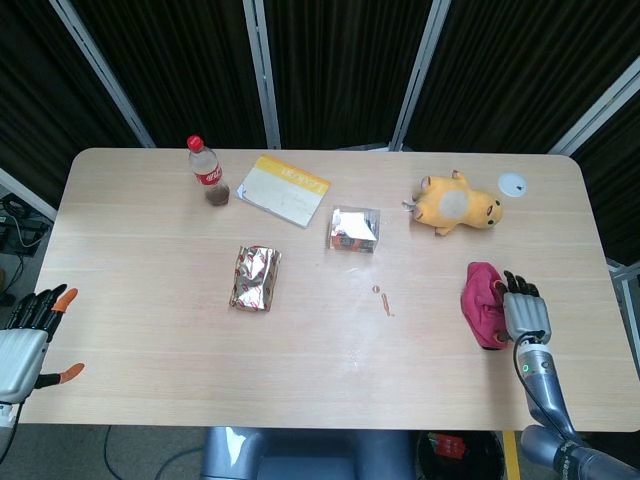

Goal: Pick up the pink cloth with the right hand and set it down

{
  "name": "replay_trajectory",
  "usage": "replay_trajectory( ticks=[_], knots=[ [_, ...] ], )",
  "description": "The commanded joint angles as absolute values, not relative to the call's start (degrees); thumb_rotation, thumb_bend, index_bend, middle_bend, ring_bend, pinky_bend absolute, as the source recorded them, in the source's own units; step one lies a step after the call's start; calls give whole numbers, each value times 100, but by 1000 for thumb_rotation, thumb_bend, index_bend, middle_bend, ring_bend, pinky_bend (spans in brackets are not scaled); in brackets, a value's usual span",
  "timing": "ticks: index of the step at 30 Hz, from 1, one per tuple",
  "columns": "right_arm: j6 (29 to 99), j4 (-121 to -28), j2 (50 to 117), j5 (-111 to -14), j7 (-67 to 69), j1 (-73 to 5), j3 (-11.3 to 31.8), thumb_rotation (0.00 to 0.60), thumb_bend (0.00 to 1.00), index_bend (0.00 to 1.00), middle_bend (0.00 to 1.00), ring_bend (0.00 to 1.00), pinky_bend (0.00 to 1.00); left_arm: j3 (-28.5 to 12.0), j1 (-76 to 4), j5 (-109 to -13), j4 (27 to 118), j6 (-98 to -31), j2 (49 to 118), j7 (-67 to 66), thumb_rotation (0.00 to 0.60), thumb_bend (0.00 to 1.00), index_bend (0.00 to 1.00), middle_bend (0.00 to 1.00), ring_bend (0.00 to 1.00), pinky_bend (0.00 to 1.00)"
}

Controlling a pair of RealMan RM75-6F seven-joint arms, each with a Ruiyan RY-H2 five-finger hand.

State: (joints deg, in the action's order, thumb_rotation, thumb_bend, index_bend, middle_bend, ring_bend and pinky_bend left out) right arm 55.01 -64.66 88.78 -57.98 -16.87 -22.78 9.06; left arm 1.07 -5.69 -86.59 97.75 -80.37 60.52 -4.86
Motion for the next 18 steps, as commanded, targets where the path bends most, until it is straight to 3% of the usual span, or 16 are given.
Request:
replay_trajectory(
  ticks=[1,3,5,7,10,13,18],
  knots=[
    [5548,-6362,9015,-5835,-1621,-2308,935,600,205,229,55,0,180,110,-572,-8649,9779,-8023,6049,-481,600,0,0,0,0,0],
    [5642,-6295,9098,-5908,-1533,-2312,964,600,296,285,108,19,258,108,-575,-8643,9783,-8017,6048,-476,600,0,0,0,0,0],
    [5833,-6187,9207,-6099,-1342,-2303,982,600,396,389,213,108,394,107,-577,-8642,9785,-8017,6047,-471,600,0,0,0,0,0],
    [6008,-6059,9298,-6335,-1140,-2291,957,600,474,528,370,270,547,105,-577,-8640,9784,-8020,6047,-462,600,0,0,0,0,0],
    [6187,-5955,9364,-6602,-936,-2282,916,600,504,653,533,436,657,105,-576,-8638,9788,-8022,6046,-446,600,0,0,0,0,0],
    [6260,-6035,9348,-6722,-839,-2284,924,600,512,719,606,509,709,106,-576,-8629,9798,-8014,6043,-434,600,0,0,0,0,0],
    [6308,-6484,9230,-6760,-953,-2319,984,600,512,731,617,520,719,100,-573,-8638,9795,-8037,6053,-433,600,0,0,0,0,0]
  ],
)
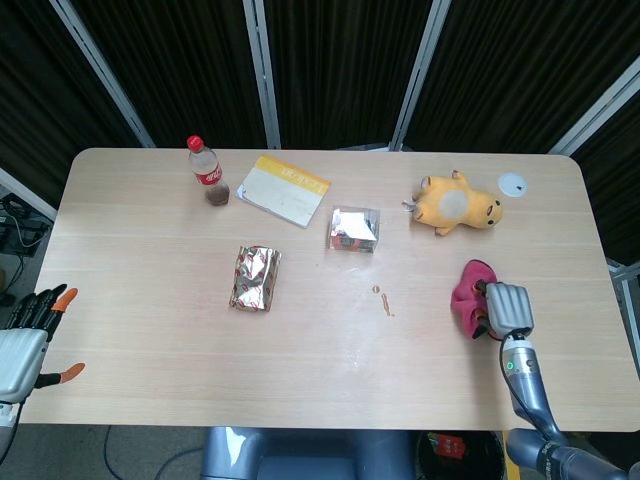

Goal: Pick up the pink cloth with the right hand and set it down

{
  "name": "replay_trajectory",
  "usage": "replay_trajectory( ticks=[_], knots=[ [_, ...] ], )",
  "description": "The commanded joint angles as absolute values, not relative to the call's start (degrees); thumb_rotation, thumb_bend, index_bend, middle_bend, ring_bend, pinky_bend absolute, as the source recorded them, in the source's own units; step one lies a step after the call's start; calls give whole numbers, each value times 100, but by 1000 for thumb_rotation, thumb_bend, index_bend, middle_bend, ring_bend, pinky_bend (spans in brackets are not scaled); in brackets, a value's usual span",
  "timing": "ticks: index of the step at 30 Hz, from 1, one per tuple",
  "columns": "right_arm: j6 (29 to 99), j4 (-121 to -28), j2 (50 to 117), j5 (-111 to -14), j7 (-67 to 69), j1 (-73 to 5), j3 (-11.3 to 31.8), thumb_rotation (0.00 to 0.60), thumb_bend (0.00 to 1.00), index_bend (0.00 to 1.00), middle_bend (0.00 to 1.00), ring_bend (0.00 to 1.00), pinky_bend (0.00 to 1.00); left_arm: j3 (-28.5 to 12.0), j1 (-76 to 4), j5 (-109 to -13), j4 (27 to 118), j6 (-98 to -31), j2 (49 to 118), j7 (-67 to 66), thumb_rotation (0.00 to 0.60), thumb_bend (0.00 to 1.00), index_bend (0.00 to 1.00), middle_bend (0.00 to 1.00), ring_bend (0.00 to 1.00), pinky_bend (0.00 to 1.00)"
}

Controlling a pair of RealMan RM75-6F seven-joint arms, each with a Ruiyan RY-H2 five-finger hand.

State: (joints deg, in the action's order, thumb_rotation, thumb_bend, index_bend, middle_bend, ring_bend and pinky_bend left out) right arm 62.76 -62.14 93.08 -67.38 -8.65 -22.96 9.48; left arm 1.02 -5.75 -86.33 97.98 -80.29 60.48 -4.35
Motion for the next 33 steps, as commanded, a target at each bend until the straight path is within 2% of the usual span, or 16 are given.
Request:
replay_trajectory(
  ticks=[1,6,11,25,29,33],
  knots=[
    [6310,-6602,9196,-6776,-1002,-2334,987,600,512,731,617,521,718,98,-573,-8642,9791,-8042,6058,-429,600,0,0,0,0,0],
    [6379,-7123,9075,-6930,-1357,-2420,945,600,512,732,617,521,718,106,-570,-8632,9800,-8031,6060,-426,600,0,0,0,0,0],
    [6374,-7383,9391,-6955,-1983,-2609,909,600,512,732,617,521,718,116,-557,-8665,9815,-8067,6052,-439,600,0,0,0,0,0],
    [6230,-6977,10478,-6767,-2266,-3058,1150,600,512,731,618,522,718,110,-565,-8627,9839,-8030,6011,-309,600,0,0,0,0,0],
    [6276,-6904,10694,-6693,-2251,-3157,1300,600,515,731,617,522,718,107,-571,-8617,9848,-8017,6005,-285,600,0,0,0,0,0],
    [6321,-6776,10806,-6807,-2284,-3238,1268,600,517,732,617,521,718,111,-571,-8626,9852,-8017,6001,-282,600,0,0,0,0,0]
  ],
)
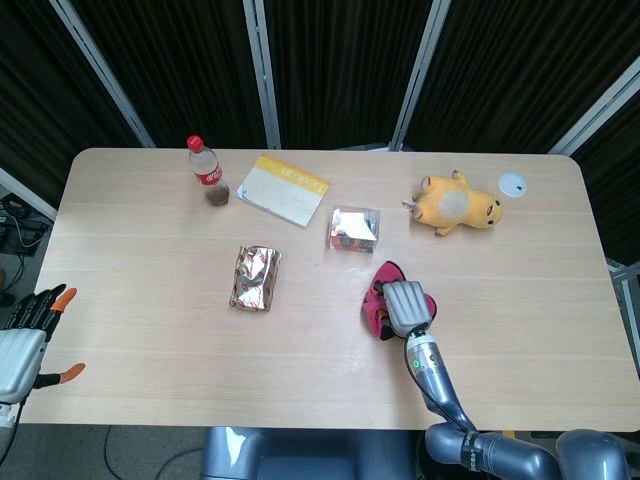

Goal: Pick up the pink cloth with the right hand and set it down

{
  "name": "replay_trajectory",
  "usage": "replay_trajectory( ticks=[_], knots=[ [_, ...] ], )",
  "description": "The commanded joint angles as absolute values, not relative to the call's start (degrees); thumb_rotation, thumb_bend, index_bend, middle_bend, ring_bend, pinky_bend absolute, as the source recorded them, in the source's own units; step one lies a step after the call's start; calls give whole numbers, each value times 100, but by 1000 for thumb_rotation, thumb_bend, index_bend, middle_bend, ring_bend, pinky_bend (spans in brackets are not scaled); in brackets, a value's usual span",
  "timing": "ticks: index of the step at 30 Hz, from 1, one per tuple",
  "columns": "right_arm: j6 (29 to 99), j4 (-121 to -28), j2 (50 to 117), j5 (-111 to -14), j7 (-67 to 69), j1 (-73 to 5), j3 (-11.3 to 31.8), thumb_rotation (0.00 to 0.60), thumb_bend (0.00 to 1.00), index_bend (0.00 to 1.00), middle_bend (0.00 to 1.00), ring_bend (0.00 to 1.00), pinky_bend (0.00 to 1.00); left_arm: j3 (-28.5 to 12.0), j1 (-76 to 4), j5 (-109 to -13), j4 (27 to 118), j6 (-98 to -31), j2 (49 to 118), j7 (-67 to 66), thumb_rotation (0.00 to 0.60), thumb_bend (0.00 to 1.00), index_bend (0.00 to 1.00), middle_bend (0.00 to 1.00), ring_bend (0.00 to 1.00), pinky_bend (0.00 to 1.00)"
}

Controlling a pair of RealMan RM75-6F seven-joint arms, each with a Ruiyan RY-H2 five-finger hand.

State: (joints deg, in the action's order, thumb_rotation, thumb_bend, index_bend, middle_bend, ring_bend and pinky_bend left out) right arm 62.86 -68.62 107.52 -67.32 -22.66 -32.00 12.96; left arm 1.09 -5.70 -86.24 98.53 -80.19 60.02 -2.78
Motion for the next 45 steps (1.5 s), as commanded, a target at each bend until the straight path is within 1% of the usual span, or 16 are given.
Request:
replay_trajectory(
  ticks=[1,10,17,22,38,45],
  knots=[
    [6320,-6735,10855,-6798,-2258,-3245,1271,600,517,732,617,521,718,112,-573,-8627,9851,-8013,6001,-283,600,0,0,0,0,0],
    [6271,-6435,11259,-6698,-2042,-3376,1418,600,517,731,617,521,718,96,-577,-8578,9860,-7996,6000,-254,600,0,0,0,0,0],
    [6218,-6079,11397,-6787,-1999,-3490,1403,600,517,731,617,521,718,78,-569,-8538,9862,-8010,6011,-270,600,0,0,0,0,0],
    [6172,-5914,11275,-6721,-2085,-3472,1419,600,516,732,617,521,718,72,-569,-8522,9882,-8009,6019,-309,600,0,0,0,0,0],
    [6323,-5657,10535,-6488,-1966,-3094,1514,600,516,732,618,521,719,72,-563,-8503,9904,-8007,6032,-341,600,0,0,0,0,0],
    [6363,-5739,10260,-6292,-1900,-2874,1558,600,516,732,617,521,719,82,-564,-8512,9949,-8001,6038,-386,600,0,0,0,0,0]
  ],
)
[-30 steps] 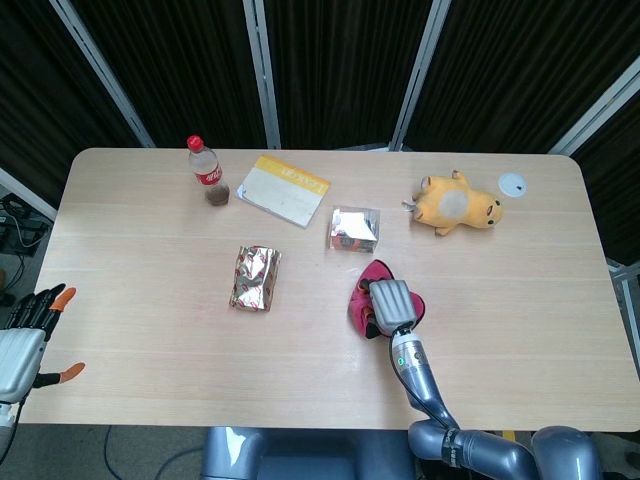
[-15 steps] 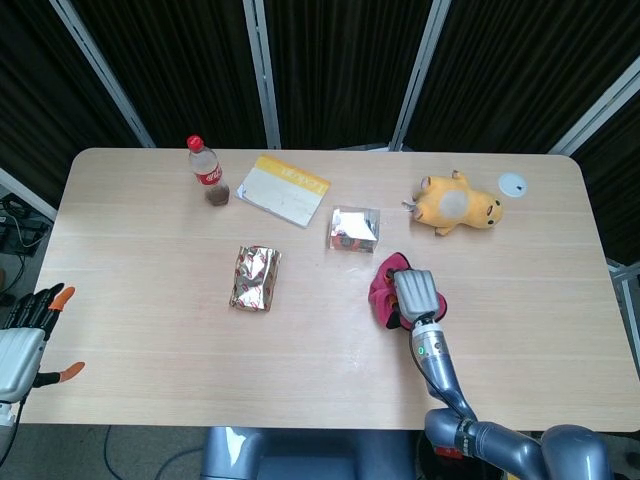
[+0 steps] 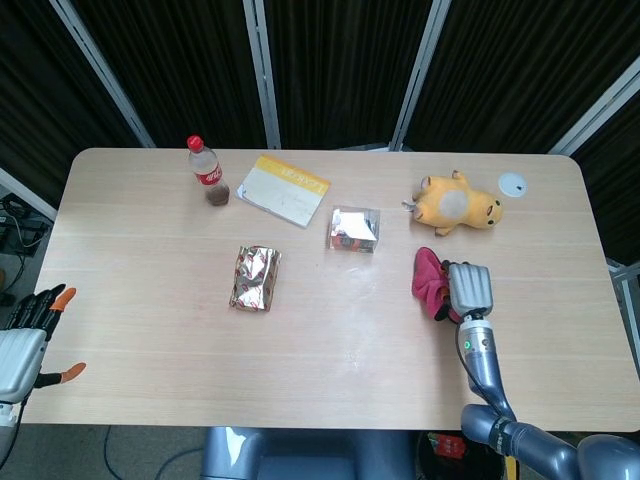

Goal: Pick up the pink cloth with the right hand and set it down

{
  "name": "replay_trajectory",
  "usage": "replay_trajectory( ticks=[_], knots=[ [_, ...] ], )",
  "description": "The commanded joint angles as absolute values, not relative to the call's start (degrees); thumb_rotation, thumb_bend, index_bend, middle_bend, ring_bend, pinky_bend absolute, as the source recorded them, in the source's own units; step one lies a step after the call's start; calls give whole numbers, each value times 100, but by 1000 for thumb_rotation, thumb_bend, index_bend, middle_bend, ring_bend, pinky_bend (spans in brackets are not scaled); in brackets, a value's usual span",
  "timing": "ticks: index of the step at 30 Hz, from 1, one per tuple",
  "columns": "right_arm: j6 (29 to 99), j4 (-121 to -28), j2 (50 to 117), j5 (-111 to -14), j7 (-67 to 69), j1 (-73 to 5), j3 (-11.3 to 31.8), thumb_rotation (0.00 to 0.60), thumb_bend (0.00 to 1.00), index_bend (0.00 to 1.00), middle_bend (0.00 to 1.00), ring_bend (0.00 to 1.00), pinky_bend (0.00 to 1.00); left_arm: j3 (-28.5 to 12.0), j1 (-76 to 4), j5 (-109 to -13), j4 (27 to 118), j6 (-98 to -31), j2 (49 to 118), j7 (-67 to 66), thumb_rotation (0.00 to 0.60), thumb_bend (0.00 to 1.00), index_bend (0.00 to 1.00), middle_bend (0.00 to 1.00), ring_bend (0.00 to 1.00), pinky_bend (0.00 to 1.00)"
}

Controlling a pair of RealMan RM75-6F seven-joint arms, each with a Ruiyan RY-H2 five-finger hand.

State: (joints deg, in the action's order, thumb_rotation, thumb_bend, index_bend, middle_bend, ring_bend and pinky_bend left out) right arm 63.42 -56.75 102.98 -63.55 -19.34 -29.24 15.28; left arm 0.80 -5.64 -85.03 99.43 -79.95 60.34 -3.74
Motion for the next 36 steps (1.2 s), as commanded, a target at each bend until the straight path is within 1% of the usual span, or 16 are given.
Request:
replay_trajectory(
  ticks=[1,4,7,11,24,28,35,36],
  knots=[
    [6377,-5790,10255,-6251,-1883,-2851,1582,600,517,732,617,521,719,81,-563,-8525,9950,-8013,6043,-401,600,0,0,0,0,0],
    [6400,-5956,10261,-6214,-1870,-2828,1594,600,516,732,617,521,718,84,-554,-8544,9944,-8039,6061,-434,600,0,0,0,0,0],
    [6459,-6077,10255,-6366,-1909,-2858,1511,600,517,732,617,521,718,82,-542,-8520,9948,-8049,6061,-455,600,0,0,0,0,0],
    [6562,-6247,10092,-6439,-1931,-2828,1508,600,518,732,617,521,718,80,-533,-8475,9954,-8033,6040,-429,600,0,0,0,0,0],
    [7013,-7329,8996,-6478,-1914,-2429,1584,600,515,732,617,521,718,88,-541,-8492,9965,-8013,6025,-403,600,0,0,0,0,0],
    [7146,-7761,8488,-6438,-1761,-2149,1536,600,517,732,617,520,719,79,-537,-8486,9976,-8033,6052,-470,600,0,0,0,0,0],
    [7135,-7879,8359,-6378,-1705,-2092,1506,600,515,726,610,510,718,78,-528,-8474,9979,-8042,6076,-519,600,0,0,0,0,0],
    [7120,-7893,8352,-6361,-1693,-2088,1500,600,491,708,592,490,718,76,-528,-8470,9977,-8043,6079,-522,600,0,0,0,0,0]
  ],
)
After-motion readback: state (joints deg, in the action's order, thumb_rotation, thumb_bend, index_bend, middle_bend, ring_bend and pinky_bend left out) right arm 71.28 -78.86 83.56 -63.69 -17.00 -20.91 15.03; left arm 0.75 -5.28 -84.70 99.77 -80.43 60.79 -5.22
